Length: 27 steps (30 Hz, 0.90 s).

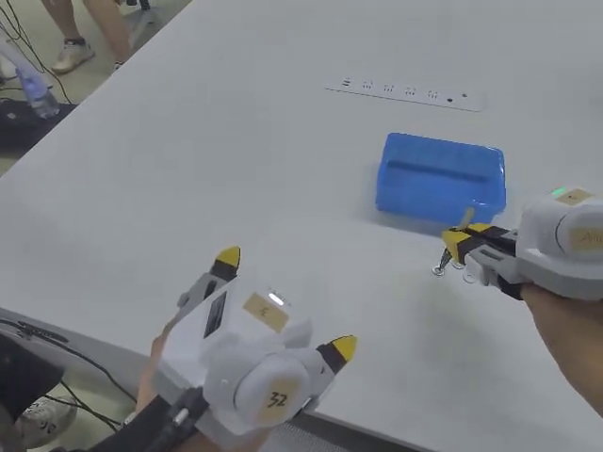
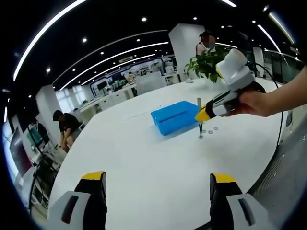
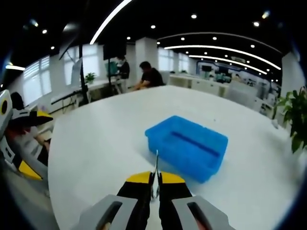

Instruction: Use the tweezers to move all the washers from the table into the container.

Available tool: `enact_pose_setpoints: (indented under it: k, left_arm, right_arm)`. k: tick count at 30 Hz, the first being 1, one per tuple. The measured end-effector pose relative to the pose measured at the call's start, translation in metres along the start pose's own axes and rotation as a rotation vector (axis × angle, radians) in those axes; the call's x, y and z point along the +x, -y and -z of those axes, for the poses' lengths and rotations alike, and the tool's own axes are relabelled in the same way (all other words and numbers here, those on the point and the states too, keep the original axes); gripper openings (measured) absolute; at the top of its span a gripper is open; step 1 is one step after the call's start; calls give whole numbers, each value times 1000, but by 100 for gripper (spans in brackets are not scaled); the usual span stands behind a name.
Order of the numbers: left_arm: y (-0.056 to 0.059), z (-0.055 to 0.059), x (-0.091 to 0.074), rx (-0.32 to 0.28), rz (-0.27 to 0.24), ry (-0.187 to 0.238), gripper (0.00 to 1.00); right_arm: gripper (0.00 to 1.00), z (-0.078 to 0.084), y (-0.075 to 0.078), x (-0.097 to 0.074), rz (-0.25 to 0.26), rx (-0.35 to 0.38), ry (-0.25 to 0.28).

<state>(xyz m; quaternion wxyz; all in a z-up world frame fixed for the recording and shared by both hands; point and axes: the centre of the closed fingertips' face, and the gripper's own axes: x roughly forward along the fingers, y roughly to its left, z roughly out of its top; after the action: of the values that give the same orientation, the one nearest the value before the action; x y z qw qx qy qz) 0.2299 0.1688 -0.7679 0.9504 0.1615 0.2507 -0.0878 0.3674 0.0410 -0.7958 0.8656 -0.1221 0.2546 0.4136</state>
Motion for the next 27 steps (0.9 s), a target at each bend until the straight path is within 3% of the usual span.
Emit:
enact_pose_setpoints:
  k: [10,27]
  left_arm:
    - [-2,1,0,0,-7,-5,90]
    - [-1,1,0,6,-6,-6,90]
  right_arm:
    - [1,-26,-7,-9,-45,-24,25]
    - [1,-81,13,-14,-51,-29,128]
